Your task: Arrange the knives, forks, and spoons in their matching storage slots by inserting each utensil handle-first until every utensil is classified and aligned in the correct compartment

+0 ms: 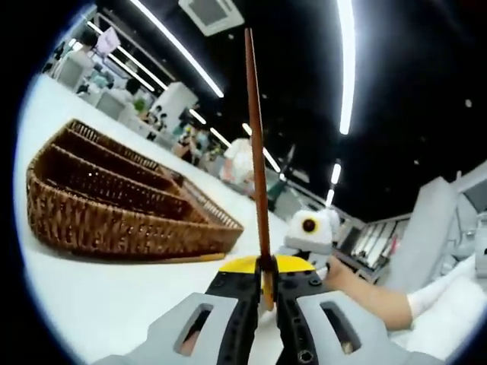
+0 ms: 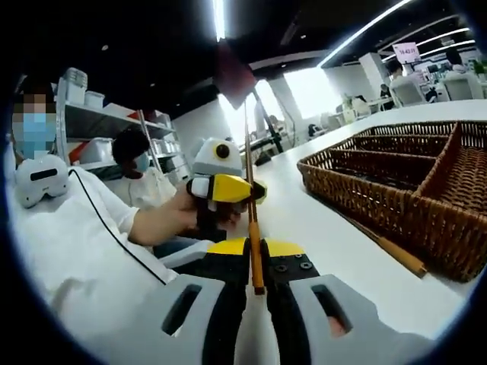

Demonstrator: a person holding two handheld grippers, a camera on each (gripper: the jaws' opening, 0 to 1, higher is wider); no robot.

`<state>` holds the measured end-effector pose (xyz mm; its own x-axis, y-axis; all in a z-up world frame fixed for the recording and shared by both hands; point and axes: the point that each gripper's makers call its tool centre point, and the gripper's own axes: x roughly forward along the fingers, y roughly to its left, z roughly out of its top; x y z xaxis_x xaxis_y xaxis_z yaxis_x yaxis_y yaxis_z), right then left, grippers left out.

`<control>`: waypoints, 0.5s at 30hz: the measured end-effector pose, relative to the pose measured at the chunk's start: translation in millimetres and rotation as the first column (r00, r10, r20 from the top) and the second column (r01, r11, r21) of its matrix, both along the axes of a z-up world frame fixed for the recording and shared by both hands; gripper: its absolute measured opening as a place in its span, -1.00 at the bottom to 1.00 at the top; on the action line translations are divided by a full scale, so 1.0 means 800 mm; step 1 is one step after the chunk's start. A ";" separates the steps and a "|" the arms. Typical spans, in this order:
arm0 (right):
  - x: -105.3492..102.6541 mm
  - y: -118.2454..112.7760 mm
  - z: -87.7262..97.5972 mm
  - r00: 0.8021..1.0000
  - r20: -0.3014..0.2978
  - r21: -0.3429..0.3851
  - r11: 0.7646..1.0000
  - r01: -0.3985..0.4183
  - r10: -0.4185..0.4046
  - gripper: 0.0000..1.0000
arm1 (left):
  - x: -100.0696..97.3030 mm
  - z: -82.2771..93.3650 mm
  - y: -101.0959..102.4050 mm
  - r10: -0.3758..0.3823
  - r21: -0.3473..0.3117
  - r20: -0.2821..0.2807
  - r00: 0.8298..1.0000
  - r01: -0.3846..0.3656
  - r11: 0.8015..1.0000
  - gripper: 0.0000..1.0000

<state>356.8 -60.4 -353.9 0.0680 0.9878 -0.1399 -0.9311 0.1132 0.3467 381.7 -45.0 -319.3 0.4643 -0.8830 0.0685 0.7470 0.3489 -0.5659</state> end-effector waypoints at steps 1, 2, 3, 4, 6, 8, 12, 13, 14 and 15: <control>0.000 0.000 0.000 1.000 0.004 -0.001 1.000 0.000 0.000 -0.88 | -0.001 0.000 0.000 -0.003 0.001 0.001 1.000 0.003 1.000 -0.92; -0.001 0.000 0.000 1.000 0.007 -0.002 1.000 0.000 0.000 -0.88 | -0.001 0.001 -0.001 -0.006 0.002 0.001 1.000 0.006 1.000 -0.92; -0.002 0.001 -0.001 1.000 0.006 -0.008 1.000 -0.003 0.004 -0.88 | -0.004 0.000 -0.002 -0.009 0.020 0.010 1.000 0.008 1.000 -0.92; -0.002 0.002 -0.002 1.000 0.010 -0.012 1.000 -0.004 0.004 -0.87 | -0.004 0.001 -0.003 -0.009 0.023 0.010 1.000 0.009 1.000 -0.92; -0.003 0.003 -0.003 1.000 0.009 -0.015 1.000 -0.005 0.006 -0.87 | -0.007 0.001 -0.004 -0.008 0.035 0.018 1.000 0.008 0.999 -0.92; -0.004 0.004 -0.004 1.000 0.015 -0.019 1.000 -0.008 0.008 -0.87 | -0.008 0.001 -0.006 -0.010 0.043 0.022 1.000 0.009 0.999 -0.92; -0.007 0.004 -0.006 1.000 0.024 -0.026 1.000 -0.014 0.015 -0.84 | -0.013 0.000 -0.007 -0.018 0.064 0.028 0.999 0.016 0.998 -0.92; -0.008 0.005 -0.005 1.000 0.025 -0.025 1.000 -0.018 0.018 -0.83 | -0.013 0.000 -0.007 -0.019 0.065 0.029 0.999 0.017 0.998 -0.92; -0.008 0.005 -0.005 0.999 0.025 -0.025 1.000 -0.019 0.019 -0.81 | -0.013 0.001 -0.007 -0.019 0.065 0.030 0.999 0.017 0.998 -0.92; -0.010 0.006 -0.004 0.999 0.029 -0.025 0.999 -0.022 0.023 -0.79 | -0.014 0.001 -0.008 -0.021 0.068 0.031 0.999 0.019 0.998 -0.92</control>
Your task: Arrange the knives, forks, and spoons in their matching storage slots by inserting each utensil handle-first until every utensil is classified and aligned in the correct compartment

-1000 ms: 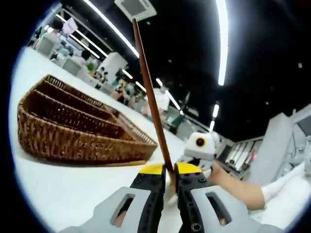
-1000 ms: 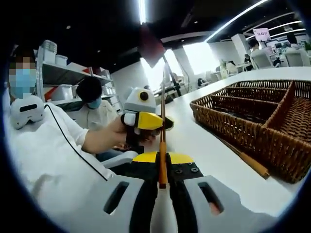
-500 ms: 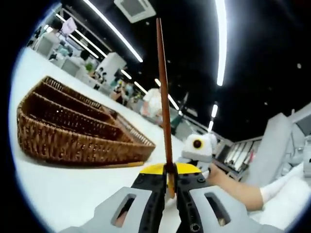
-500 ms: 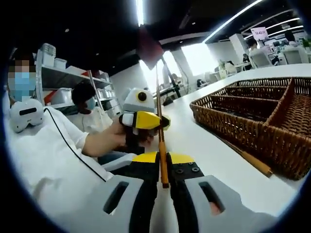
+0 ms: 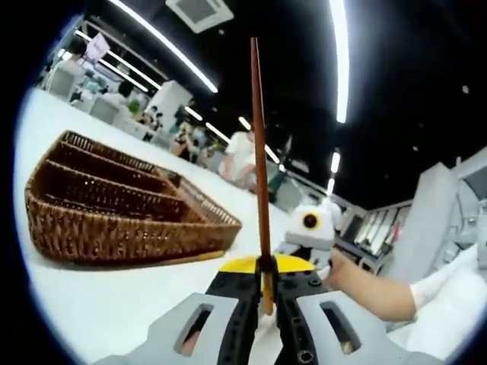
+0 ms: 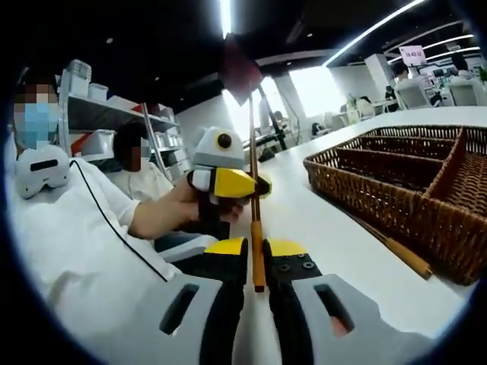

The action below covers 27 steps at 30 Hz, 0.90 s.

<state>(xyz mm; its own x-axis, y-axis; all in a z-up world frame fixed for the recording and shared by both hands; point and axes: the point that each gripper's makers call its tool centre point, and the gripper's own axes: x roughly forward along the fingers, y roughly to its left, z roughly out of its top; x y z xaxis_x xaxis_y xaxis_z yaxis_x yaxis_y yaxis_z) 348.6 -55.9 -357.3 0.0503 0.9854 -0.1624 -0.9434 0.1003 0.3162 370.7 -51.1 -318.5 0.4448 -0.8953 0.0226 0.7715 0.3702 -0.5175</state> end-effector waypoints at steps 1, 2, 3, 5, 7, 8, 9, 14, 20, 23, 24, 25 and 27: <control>-0.001 0.000 0.000 1.000 0.001 -0.001 1.000 -0.001 0.001 -0.77 | 0.000 0.000 0.000 0.000 0.004 0.003 1.000 0.000 1.000 -0.92; -0.001 0.001 0.000 1.000 0.004 -0.004 1.000 -0.003 0.003 -0.77 | 0.001 0.000 0.001 0.000 0.008 0.005 1.000 0.000 1.000 -0.92; -0.001 0.000 -0.001 1.000 0.005 -0.008 1.000 -0.003 0.003 -0.77 | 0.001 0.001 0.001 0.000 0.015 0.008 1.000 0.000 1.000 -0.92; -0.001 0.000 -0.002 1.000 0.008 -0.014 1.000 -0.005 0.005 -0.75 | 0.003 0.002 0.003 0.003 0.023 0.013 1.000 -0.003 1.000 -0.92; -0.001 -0.001 -0.003 1.000 0.005 -0.018 1.000 -0.008 0.008 -0.73 | 0.003 0.002 0.004 0.003 0.027 0.016 1.000 -0.003 1.000 -0.92; -0.002 -0.001 -0.005 1.000 0.007 -0.028 1.000 -0.010 0.010 -0.73 | 0.004 0.003 0.005 0.002 0.029 0.017 1.000 -0.003 1.000 -0.92; -0.002 -0.001 -0.005 1.000 0.008 -0.029 1.000 -0.011 0.011 -0.72 | 0.005 0.003 0.005 0.002 0.029 0.017 1.000 -0.002 1.000 -0.92; -0.003 0.001 -0.010 1.000 0.015 -0.057 0.998 -0.014 0.015 -0.72 | 0.003 0.004 0.001 -0.013 0.035 0.021 1.000 0.012 0.999 -0.92; -0.003 0.001 -0.012 1.000 0.024 -0.086 0.996 -0.018 0.020 -0.72 | 0.001 0.004 -0.003 -0.034 0.077 0.043 0.998 0.031 0.997 -0.92; -0.005 0.003 -0.011 0.999 0.018 -0.083 0.996 -0.028 0.030 -0.72 | 0.000 0.005 -0.004 -0.042 0.080 0.045 0.998 0.039 0.996 -0.92; -0.006 0.004 -0.013 0.999 0.018 -0.094 0.995 -0.030 0.031 -0.72 | 0.000 0.005 -0.005 -0.046 0.083 0.046 0.998 0.042 0.996 -0.92; -0.005 0.004 -0.014 0.999 0.013 -0.099 0.995 -0.029 0.030 -0.72 | 0.000 0.005 -0.005 -0.047 0.084 0.047 0.998 0.043 0.996 -0.92; -0.005 0.004 -0.017 0.999 0.003 -0.112 0.993 -0.032 0.032 -0.73 | -0.001 0.005 -0.007 -0.052 0.097 0.054 0.997 0.046 0.994 -0.92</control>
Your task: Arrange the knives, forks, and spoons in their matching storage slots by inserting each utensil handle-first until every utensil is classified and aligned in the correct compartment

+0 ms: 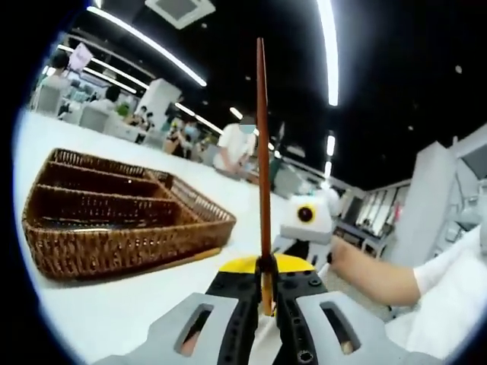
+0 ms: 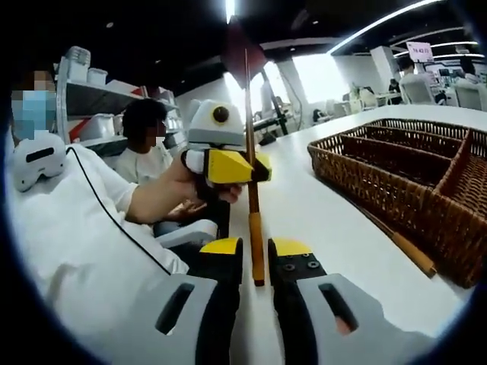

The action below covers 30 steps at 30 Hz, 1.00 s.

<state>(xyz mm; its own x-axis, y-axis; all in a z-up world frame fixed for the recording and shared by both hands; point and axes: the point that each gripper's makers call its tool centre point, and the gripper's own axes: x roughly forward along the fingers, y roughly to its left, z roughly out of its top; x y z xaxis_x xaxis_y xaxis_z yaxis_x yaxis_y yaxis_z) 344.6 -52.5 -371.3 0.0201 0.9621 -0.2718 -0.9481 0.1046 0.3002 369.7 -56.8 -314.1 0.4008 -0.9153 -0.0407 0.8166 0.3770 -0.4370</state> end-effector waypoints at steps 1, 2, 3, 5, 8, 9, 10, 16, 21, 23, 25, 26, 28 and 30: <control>0.000 0.000 0.000 1.000 0.001 -0.001 1.000 -0.001 0.001 -0.73 | 0.000 0.000 0.000 -0.001 0.002 0.001 1.000 0.001 1.000 -0.92; -0.001 0.001 0.000 1.000 0.006 0.002 1.000 -0.003 0.003 -0.74 | -0.001 0.001 -0.001 -0.003 0.004 0.004 1.000 0.003 1.000 -0.92; -0.001 0.001 0.000 1.000 0.007 0.004 1.000 -0.004 0.004 -0.75 | -0.002 0.001 -0.001 -0.006 0.005 0.005 1.000 0.006 1.000 -0.92; -0.004 0.003 -0.001 1.000 0.001 -0.004 1.000 -0.012 0.012 -0.75 | -0.002 0.001 -0.002 -0.010 0.005 0.004 1.000 0.010 1.000 -0.92; -0.004 0.004 -0.003 1.000 -0.006 -0.006 1.000 -0.010 0.009 -0.76 | -0.004 0.001 -0.005 -0.016 0.007 0.006 1.000 0.016 1.000 -0.92; -0.004 0.004 -0.004 1.000 -0.010 -0.005 1.000 -0.010 0.010 -0.78 | -0.005 0.001 -0.006 -0.019 0.009 0.008 1.000 0.019 1.000 -0.92; -0.004 0.004 -0.004 1.000 -0.012 -0.003 1.000 -0.011 0.010 -0.80 | -0.006 0.001 -0.007 -0.022 0.012 0.009 1.000 0.022 1.000 -0.92; -0.008 0.005 -0.004 1.000 -0.022 -0.006 1.000 -0.020 0.020 -0.82 | -0.009 0.001 -0.010 -0.031 0.018 0.011 0.999 0.031 0.999 -0.92; -0.008 0.004 -0.005 1.000 -0.023 -0.010 1.000 -0.020 0.020 -0.84 | -0.012 0.000 -0.012 -0.038 0.030 0.015 0.999 0.038 0.999 -0.92; -0.008 0.004 -0.005 1.000 -0.022 -0.011 1.000 -0.020 0.019 -0.84 | -0.012 0.000 -0.012 -0.040 0.034 0.017 0.999 0.039 0.999 -0.92; -0.008 0.003 -0.006 0.999 -0.027 -0.014 1.000 -0.019 0.018 -0.84 | -0.013 0.001 -0.012 -0.042 0.041 0.023 0.999 0.041 0.998 -0.92; -0.008 0.002 -0.006 1.000 -0.021 -0.017 1.000 -0.019 0.018 -0.84 | -0.013 0.001 -0.011 -0.044 0.051 0.026 0.999 0.043 0.998 -0.92; -0.008 0.002 -0.006 1.000 -0.025 -0.019 1.000 -0.017 0.017 -0.84 | -0.013 0.001 -0.011 -0.045 0.056 0.028 0.999 0.044 0.997 -0.92; -0.009 0.001 -0.006 1.000 -0.024 -0.019 1.000 -0.019 0.019 -0.84 | -0.014 0.002 -0.011 -0.049 0.057 0.027 0.998 0.047 0.997 -0.92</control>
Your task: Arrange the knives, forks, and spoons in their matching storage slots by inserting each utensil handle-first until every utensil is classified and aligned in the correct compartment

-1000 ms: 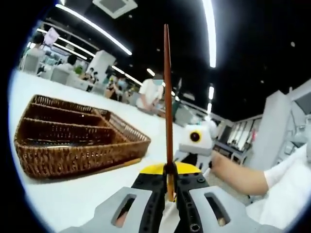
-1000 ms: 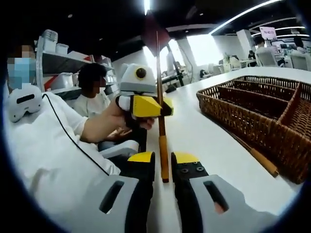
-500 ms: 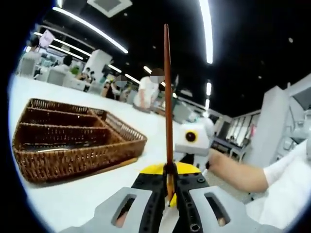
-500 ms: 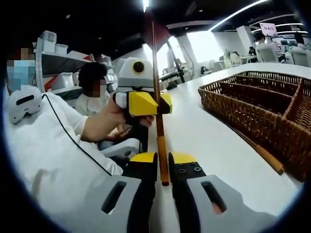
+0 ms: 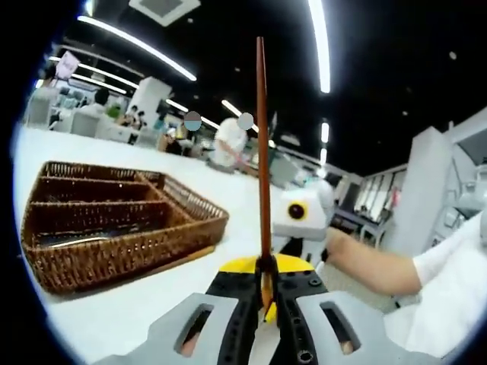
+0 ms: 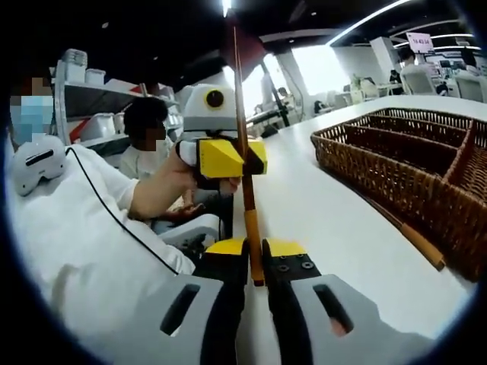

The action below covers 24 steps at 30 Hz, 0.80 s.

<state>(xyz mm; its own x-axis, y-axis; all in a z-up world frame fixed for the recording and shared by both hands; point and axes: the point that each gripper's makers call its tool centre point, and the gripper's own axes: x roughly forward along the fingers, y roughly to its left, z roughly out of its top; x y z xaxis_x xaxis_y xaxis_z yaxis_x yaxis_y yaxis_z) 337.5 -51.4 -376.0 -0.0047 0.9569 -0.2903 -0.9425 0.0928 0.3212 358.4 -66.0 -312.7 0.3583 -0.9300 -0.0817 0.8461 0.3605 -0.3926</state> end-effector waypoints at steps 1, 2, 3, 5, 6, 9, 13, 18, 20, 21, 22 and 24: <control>-0.001 0.000 0.000 1.000 0.001 -0.002 1.000 0.001 -0.001 -0.84 | 0.000 0.000 -0.001 -0.002 0.002 0.000 1.000 0.002 1.000 -0.92; -0.001 0.000 0.000 1.000 0.002 -0.003 1.000 0.001 -0.001 -0.84 | 0.000 0.000 -0.001 -0.002 0.004 0.000 1.000 0.002 1.000 -0.92; -0.001 -0.001 0.000 1.000 0.003 -0.004 1.000 0.002 -0.002 -0.84 | -0.001 0.000 -0.001 -0.003 0.006 0.000 1.000 0.003 1.000 -0.92; -0.003 -0.001 -0.002 1.000 0.003 -0.008 1.000 -0.004 0.004 -0.85 | -0.001 -0.002 -0.003 -0.010 0.012 -0.005 1.000 0.010 1.000 -0.92; -0.004 -0.001 -0.002 1.000 0.005 -0.010 1.000 -0.005 0.005 -0.85 | -0.001 -0.002 -0.003 -0.011 0.014 -0.005 1.000 0.011 1.000 -0.92; -0.006 -0.001 -0.001 1.000 0.015 -0.007 1.000 -0.011 0.011 -0.87 | -0.001 -0.002 -0.004 -0.013 0.010 -0.010 1.000 0.013 1.000 -0.92; -0.006 -0.001 -0.001 1.000 0.015 -0.013 1.000 -0.011 0.012 -0.87 | -0.001 -0.001 -0.005 -0.016 0.009 -0.013 1.000 0.016 1.000 -0.92; -0.005 -0.001 0.001 1.000 0.001 -0.010 1.000 0.003 -0.003 -0.87 | 0.003 0.000 -0.004 -0.009 -0.001 -0.015 1.000 0.009 1.000 -0.91; -0.005 0.000 0.002 1.000 -0.005 -0.011 1.000 0.006 -0.006 -0.87 | 0.004 0.000 -0.004 -0.008 -0.004 -0.018 1.000 0.008 1.000 -0.91; -0.004 0.000 0.002 1.000 -0.008 -0.011 1.000 0.009 -0.009 -0.87 | 0.005 0.001 -0.004 -0.004 -0.005 -0.012 1.000 0.004 1.000 -0.91; -0.002 0.000 0.003 1.000 -0.011 -0.010 1.000 0.015 -0.015 -0.87 | 0.005 0.001 -0.004 -0.002 -0.005 -0.009 1.000 0.002 1.000 -0.90; -0.002 0.000 0.004 0.999 -0.026 -0.008 1.000 0.019 -0.020 -0.88 | 0.008 0.002 -0.004 0.004 -0.011 -0.001 1.000 -0.004 1.000 -0.90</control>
<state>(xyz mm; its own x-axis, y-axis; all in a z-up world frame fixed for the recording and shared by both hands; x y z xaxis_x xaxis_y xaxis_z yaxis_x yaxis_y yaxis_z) 336.0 -51.3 -372.5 0.0063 0.9546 -0.2979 -0.9318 0.1137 0.3448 364.7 -68.8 -310.7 0.3618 -0.9295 -0.0718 0.8443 0.3593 -0.3974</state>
